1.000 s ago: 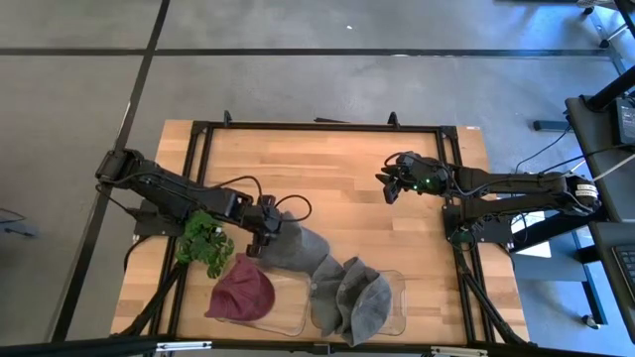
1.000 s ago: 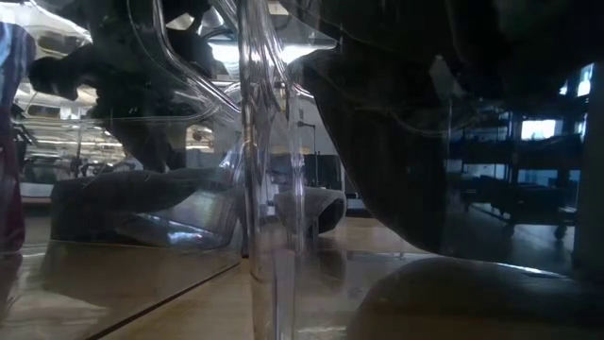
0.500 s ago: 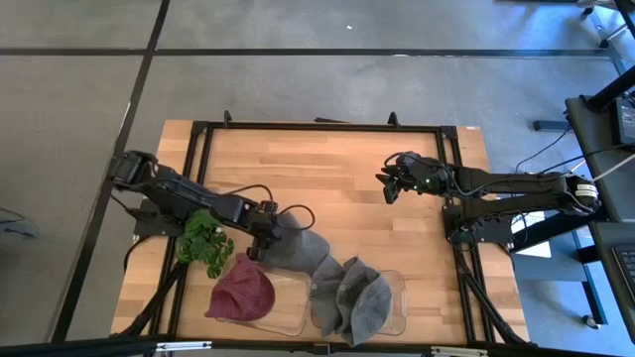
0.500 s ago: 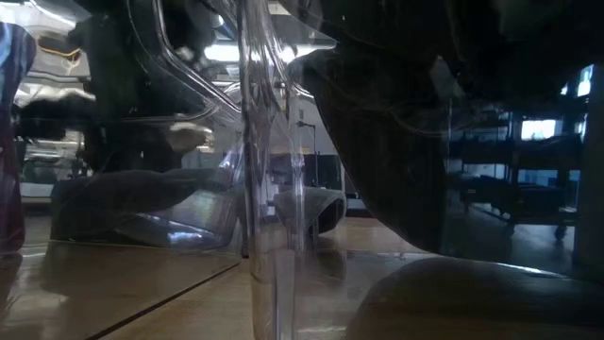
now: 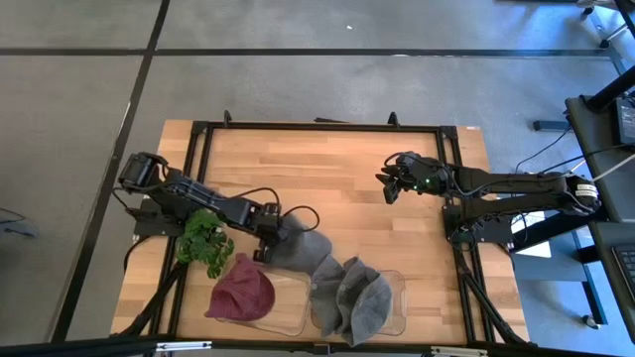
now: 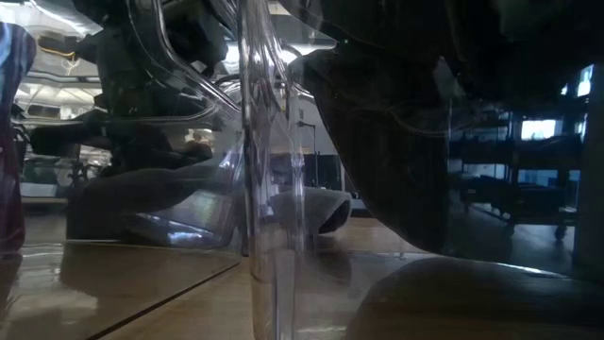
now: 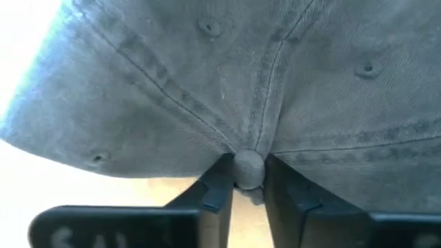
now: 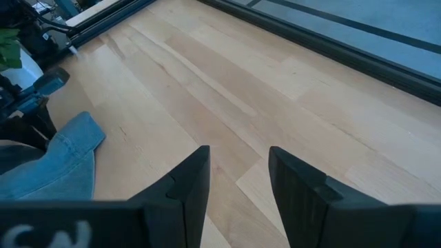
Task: Pick & Place hat
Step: Put the gray cap into the right transparent bin
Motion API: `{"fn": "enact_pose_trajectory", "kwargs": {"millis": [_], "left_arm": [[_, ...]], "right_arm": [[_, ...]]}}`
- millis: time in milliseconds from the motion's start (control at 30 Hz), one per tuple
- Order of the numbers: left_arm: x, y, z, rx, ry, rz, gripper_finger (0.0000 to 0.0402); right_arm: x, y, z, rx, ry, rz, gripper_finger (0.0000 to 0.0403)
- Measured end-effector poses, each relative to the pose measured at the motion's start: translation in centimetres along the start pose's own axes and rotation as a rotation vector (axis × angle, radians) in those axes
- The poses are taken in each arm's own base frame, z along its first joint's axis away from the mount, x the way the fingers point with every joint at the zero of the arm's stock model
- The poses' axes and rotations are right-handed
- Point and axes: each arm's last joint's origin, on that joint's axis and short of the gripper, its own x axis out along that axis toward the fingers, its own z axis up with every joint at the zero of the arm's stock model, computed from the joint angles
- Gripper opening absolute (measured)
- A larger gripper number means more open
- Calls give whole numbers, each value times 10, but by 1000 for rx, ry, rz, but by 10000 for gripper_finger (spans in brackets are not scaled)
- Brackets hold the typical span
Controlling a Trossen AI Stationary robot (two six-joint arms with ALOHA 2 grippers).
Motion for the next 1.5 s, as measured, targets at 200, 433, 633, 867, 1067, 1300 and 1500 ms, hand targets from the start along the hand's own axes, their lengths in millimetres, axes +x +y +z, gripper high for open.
{"fn": "enact_pose_trajectory", "kwargs": {"millis": [200, 433, 633, 867, 1067, 1300, 1500], "left_arm": [[-11, 4, 3, -2, -8, 75, 38], [-56, 27, 24, -68, 5, 181, 38], [-107, 53, 58, -159, -144, 209, 38], [-169, 79, 97, -164, -364, 265, 38], [-204, 101, 114, -281, -533, 346, 38], [-217, 111, 122, -380, -655, 354, 38], [-217, 108, 123, -448, -675, 326, 38]], "right_arm": [[0, 0, 0, 1, -2, 5, 150], [-3, 13, 22, -42, -202, 185, 150], [-16, 27, 44, -139, -413, 481, 150], [-21, 39, 52, -183, -441, 527, 150], [-19, 69, 91, -331, -372, 458, 150], [6, 95, 116, -445, -248, 391, 150], [24, 106, 121, -472, -231, 377, 150]]}}
